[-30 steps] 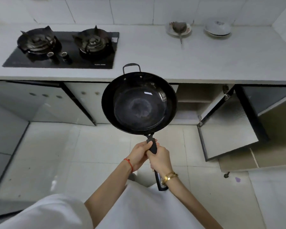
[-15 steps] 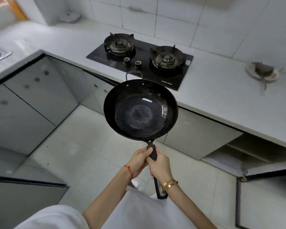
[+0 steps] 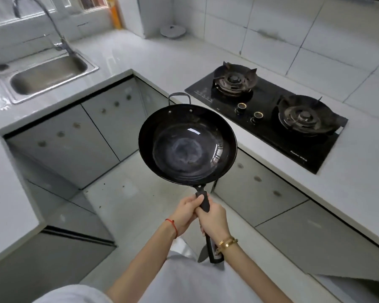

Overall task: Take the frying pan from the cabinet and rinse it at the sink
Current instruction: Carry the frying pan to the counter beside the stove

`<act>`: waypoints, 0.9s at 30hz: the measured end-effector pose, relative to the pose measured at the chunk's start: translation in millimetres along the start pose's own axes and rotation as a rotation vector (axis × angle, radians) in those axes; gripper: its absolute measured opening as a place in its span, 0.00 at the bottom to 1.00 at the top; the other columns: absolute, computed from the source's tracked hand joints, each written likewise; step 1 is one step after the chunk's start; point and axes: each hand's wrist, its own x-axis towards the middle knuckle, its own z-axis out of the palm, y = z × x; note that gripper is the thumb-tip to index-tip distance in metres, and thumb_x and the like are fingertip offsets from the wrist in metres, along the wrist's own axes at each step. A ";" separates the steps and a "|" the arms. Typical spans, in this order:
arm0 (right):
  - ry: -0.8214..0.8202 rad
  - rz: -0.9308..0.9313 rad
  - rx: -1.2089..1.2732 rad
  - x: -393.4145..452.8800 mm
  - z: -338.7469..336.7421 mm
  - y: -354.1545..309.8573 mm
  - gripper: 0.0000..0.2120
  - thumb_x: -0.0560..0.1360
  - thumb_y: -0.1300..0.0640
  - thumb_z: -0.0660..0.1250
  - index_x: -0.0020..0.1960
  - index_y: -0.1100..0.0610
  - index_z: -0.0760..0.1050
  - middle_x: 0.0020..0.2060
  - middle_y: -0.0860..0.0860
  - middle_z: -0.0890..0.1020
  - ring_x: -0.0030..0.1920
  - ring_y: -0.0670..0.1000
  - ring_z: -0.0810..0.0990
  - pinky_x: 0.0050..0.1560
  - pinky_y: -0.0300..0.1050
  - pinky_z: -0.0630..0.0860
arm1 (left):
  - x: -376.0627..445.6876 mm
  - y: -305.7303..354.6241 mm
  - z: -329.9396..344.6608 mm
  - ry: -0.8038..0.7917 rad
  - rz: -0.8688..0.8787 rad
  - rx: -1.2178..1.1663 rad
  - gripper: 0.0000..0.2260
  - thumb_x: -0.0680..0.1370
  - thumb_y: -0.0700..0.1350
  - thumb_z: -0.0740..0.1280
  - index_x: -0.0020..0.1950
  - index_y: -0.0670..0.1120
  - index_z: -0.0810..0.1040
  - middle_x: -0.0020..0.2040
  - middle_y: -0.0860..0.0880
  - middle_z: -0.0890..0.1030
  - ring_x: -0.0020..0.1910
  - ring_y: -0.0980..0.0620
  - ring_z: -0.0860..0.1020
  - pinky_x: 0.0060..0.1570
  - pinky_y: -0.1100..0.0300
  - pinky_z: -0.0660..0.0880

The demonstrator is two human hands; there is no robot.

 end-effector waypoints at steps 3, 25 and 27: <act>-0.037 -0.011 -0.026 28.6 12.6 -20.4 0.06 0.76 0.57 0.62 0.51 0.57 0.75 0.27 0.56 0.77 0.19 0.49 0.73 0.18 0.36 0.67 | 18.1 22.0 -17.5 0.041 0.031 -0.033 0.13 0.82 0.42 0.60 0.62 0.37 0.76 0.53 0.42 0.81 0.45 0.53 0.81 0.46 0.63 0.79; -0.068 -0.179 -0.161 332.6 61.1 -221.9 0.10 0.72 0.54 0.62 0.47 0.58 0.78 0.35 0.56 0.82 0.35 0.59 0.83 0.31 0.51 0.81 | 247.1 273.8 -108.6 0.183 0.183 -0.099 0.08 0.79 0.38 0.64 0.54 0.40 0.81 0.48 0.44 0.83 0.43 0.49 0.81 0.40 0.61 0.79; -0.059 -0.190 -0.153 356.5 63.7 -238.3 0.08 0.73 0.54 0.61 0.47 0.56 0.77 0.35 0.56 0.82 0.33 0.59 0.83 0.28 0.49 0.80 | 266.8 295.7 -115.3 0.156 0.179 -0.090 0.07 0.79 0.40 0.65 0.53 0.42 0.81 0.46 0.45 0.83 0.40 0.48 0.80 0.33 0.60 0.78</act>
